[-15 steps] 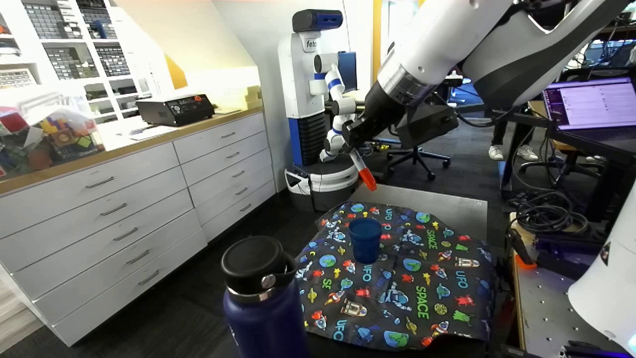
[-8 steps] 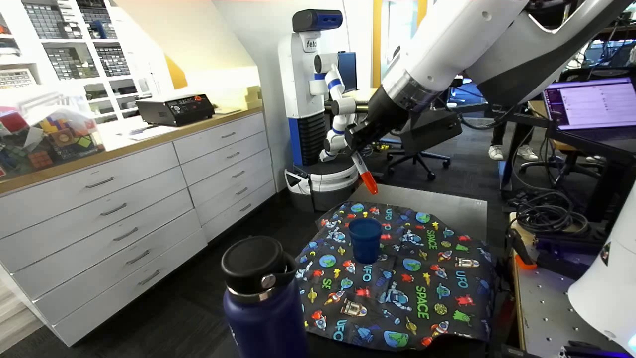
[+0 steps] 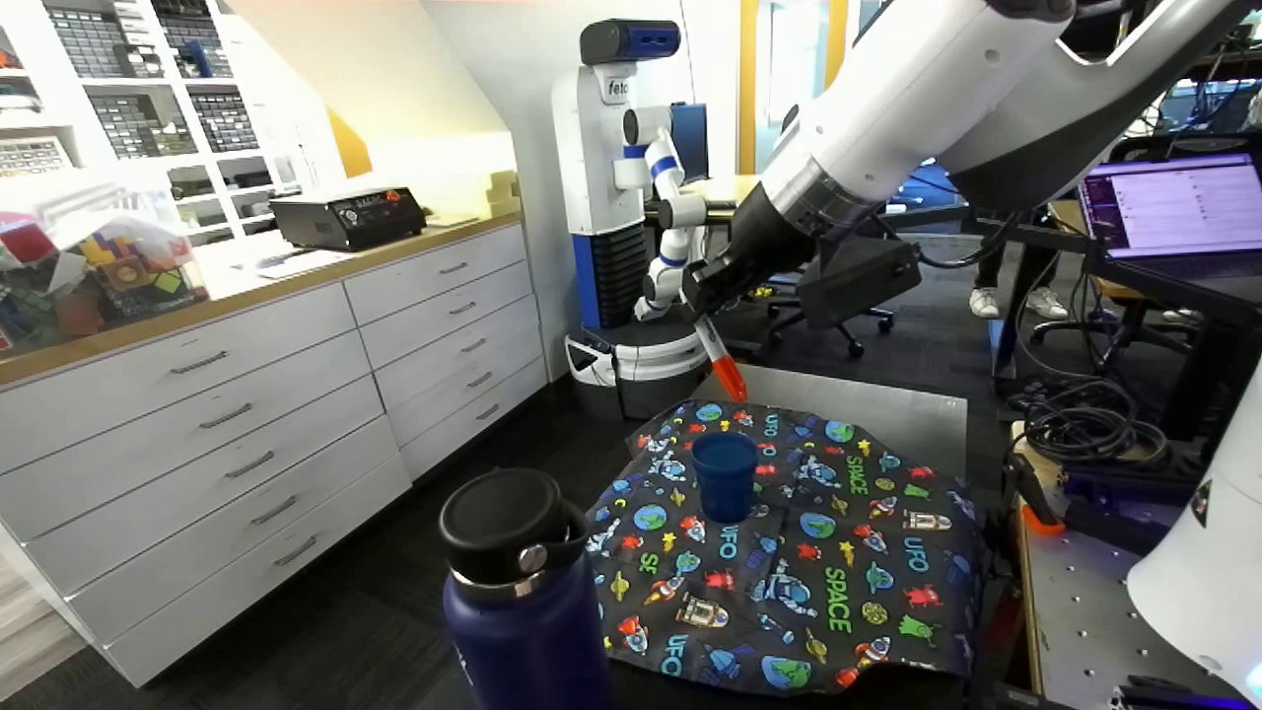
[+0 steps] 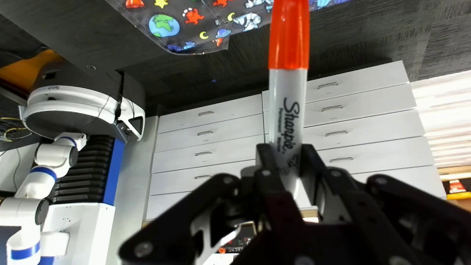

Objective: Put the pen in the cup

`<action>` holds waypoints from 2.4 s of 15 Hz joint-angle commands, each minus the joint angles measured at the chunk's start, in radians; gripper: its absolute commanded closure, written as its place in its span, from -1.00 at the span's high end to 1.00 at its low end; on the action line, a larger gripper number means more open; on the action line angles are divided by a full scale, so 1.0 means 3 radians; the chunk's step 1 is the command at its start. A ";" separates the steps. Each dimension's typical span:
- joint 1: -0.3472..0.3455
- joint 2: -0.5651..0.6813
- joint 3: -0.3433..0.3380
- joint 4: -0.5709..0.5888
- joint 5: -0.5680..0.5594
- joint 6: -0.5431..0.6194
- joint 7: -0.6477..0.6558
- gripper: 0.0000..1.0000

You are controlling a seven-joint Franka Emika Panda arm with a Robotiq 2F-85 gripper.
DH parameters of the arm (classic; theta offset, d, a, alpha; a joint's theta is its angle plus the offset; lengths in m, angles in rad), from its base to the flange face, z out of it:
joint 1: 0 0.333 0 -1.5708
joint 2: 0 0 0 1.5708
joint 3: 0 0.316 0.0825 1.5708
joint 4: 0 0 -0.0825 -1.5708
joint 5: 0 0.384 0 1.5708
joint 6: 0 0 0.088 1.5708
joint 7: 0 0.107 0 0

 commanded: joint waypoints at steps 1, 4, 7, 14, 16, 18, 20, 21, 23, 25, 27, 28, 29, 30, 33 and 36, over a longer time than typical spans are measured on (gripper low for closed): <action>0.0032 -0.0052 0.0117 -0.0009 -0.0209 -0.0100 0.0348 -0.87; 0.0041 -0.0060 0.0195 -0.0009 -0.0321 -0.0121 0.0515 -0.87; 0.0046 -0.0054 0.0249 -0.0009 -0.0461 -0.0140 0.0712 -0.87; 0.0090 -0.0006 0.0268 0.0025 -0.0802 -0.0252 0.1102 -0.87; 0.0103 0.0057 0.0263 0.0058 -0.0901 -0.0301 0.1210 -0.87; 0.0119 0.0126 0.0258 0.0094 -0.1013 -0.0354 0.1328 -0.87; 0.0141 0.0207 0.0247 0.0136 -0.1146 -0.0415 0.1470 -0.87; 0.0153 0.0268 0.0246 0.0165 -0.1209 -0.0449 0.1542 -0.87; 0.0174 0.0395 0.0247 0.0233 -0.1348 -0.0528 0.1685 -0.87; 0.0191 0.0537 0.0244 0.0314 -0.1503 -0.0603 0.1822 -0.87; 0.0193 0.0683 0.0242 0.0396 -0.1628 -0.0668 0.1935 -0.87; 0.0191 0.0744 0.0240 0.0429 -0.1696 -0.0696 0.1998 -0.87; 0.0187 0.0807 0.0242 0.0462 -0.1748 -0.0723 0.2037 -0.87; 0.0179 0.0853 0.0236 0.0489 -0.1801 -0.0734 0.2083 -0.87; 0.0168 0.0971 0.0235 0.0534 -0.1933 -0.0768 0.2211 -0.87; 0.0154 0.1007 0.0232 0.0539 -0.1968 -0.0755 0.2270 -0.87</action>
